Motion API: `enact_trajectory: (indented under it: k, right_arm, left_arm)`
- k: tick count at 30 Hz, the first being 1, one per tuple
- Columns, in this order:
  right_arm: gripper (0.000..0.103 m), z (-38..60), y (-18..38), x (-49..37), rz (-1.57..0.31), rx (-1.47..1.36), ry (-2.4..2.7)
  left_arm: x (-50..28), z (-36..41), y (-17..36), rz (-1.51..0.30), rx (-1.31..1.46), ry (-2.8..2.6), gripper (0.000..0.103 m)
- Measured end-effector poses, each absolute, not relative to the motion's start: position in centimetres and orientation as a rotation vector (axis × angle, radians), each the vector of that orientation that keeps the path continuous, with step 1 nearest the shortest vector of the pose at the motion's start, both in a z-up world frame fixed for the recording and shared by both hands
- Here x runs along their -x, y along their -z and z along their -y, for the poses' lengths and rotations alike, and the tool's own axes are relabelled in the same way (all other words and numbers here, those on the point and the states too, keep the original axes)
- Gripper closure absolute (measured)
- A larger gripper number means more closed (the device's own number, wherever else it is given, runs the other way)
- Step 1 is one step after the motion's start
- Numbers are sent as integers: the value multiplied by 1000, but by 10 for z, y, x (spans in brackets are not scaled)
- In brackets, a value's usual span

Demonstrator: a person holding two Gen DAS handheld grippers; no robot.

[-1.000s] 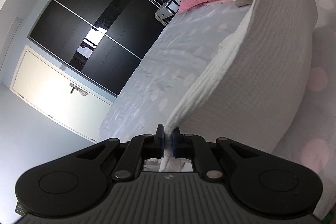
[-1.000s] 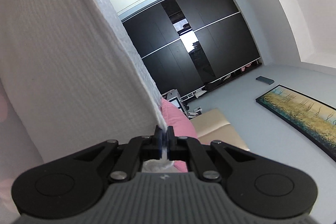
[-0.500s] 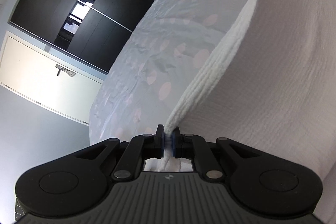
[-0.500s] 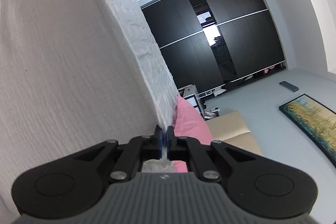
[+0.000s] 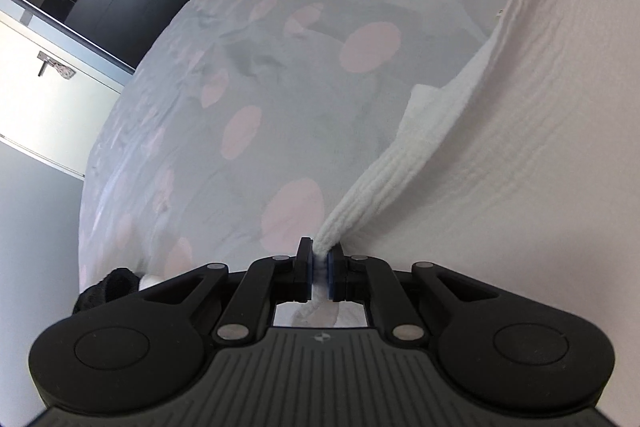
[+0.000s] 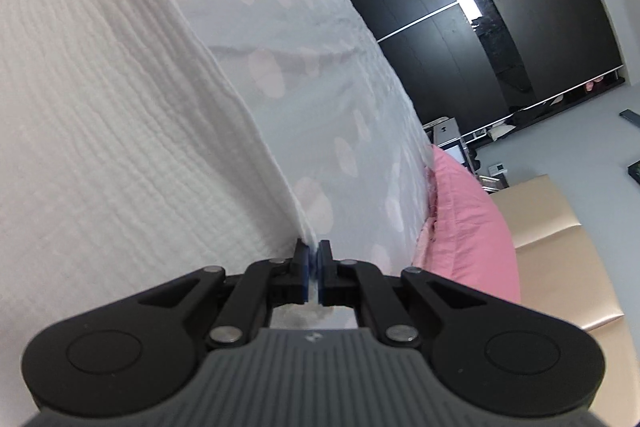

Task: Fold clothes
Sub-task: 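Lift the hem with both grippers and fold it over toward the collar, then lower the hem onto the shirt and open both grippers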

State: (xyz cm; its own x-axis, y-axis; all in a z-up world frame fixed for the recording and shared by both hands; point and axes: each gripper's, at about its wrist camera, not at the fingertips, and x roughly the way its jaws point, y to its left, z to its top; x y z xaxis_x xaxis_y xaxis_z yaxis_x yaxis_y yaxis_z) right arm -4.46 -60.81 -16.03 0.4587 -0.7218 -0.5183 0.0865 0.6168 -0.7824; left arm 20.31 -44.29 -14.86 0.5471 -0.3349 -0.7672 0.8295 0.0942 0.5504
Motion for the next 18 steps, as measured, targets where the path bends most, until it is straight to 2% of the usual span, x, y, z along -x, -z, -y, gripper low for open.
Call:
enact_trajectory:
  k: [9,12,14,15,17,18]
  right_arm:
    - [99,633,210,15,-1009,696,539]
    - [99,639,217,11,-1011,682,543]
    - [98,644,219,7,-1012,664,548]
    - [98,644,217,7,-1012,648,554]
    - [90,647,211,7,-1012,614,578]
    - [77,648,207,7,-1011,595,597]
  left_arm:
    - [-228,449,183,-570,-1094,943,96]
    - [-239,446,175,-603,-996,921,85]
    - [-247,445,169,-623,-931,905,83]
    - [-249,444,166,-629,-901,888,78]
    - [-253,444,158,-619,-862,849,72]
    - [-254,444,154,-606,-850,826,72]
